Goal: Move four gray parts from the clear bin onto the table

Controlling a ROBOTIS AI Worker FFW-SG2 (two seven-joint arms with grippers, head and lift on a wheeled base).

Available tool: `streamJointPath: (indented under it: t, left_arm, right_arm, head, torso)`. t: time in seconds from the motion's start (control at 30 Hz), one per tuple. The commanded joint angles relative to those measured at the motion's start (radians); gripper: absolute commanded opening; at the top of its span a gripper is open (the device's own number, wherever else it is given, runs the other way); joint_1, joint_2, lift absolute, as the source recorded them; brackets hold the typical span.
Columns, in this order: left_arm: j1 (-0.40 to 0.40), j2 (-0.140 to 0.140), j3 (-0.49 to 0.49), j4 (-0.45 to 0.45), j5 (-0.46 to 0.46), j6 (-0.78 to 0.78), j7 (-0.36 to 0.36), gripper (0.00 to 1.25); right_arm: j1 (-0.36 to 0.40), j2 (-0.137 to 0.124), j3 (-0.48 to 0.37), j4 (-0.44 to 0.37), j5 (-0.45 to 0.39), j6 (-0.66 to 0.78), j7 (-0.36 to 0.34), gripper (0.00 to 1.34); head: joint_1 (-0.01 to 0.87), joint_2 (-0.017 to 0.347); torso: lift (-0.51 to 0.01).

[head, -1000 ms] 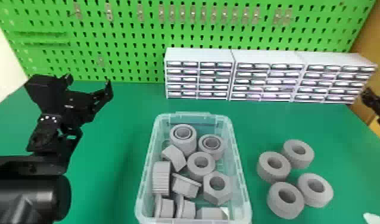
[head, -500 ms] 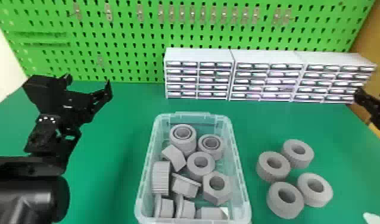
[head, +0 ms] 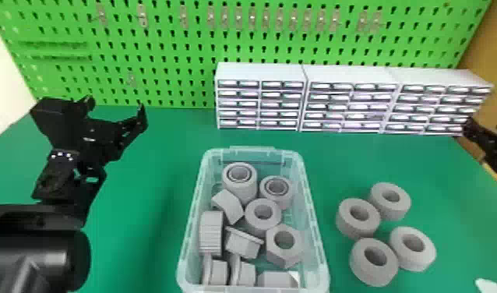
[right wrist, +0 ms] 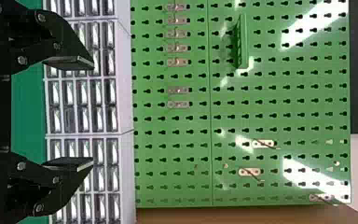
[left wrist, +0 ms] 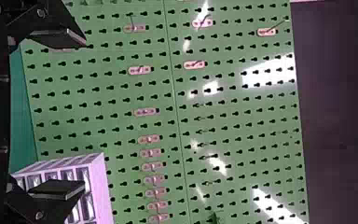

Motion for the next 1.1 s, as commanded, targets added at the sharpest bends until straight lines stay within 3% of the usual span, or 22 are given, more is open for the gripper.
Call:
streamJointPath:
  t: [0.0,0.43,1.07]
  left_arm:
    - [0.000,0.000,0.001,0.000,-0.001,0.000,0.000,1.04]
    - [-0.001,0.000,0.000,0.000,0.001,0.002,0.000,1.04]
    - [-0.004,0.001,-0.005,0.000,0.001,0.002,0.000,1.04]
  right_arm:
    - [0.000,0.002,0.007,0.000,0.004,-0.002,0.000,0.81]
    - [-0.003,0.021,0.057,0.000,0.018,-0.005,-0.011,0.81]
    - [0.009,0.025,0.088,0.006,0.024,-0.015,-0.017,0.81]
  head:
    - [0.678,0.034]
    - [0.678,0.034]
    - [0.678,0.034]
  torso:
    - [-0.050]
    - [-0.050]
    - [-0.050]
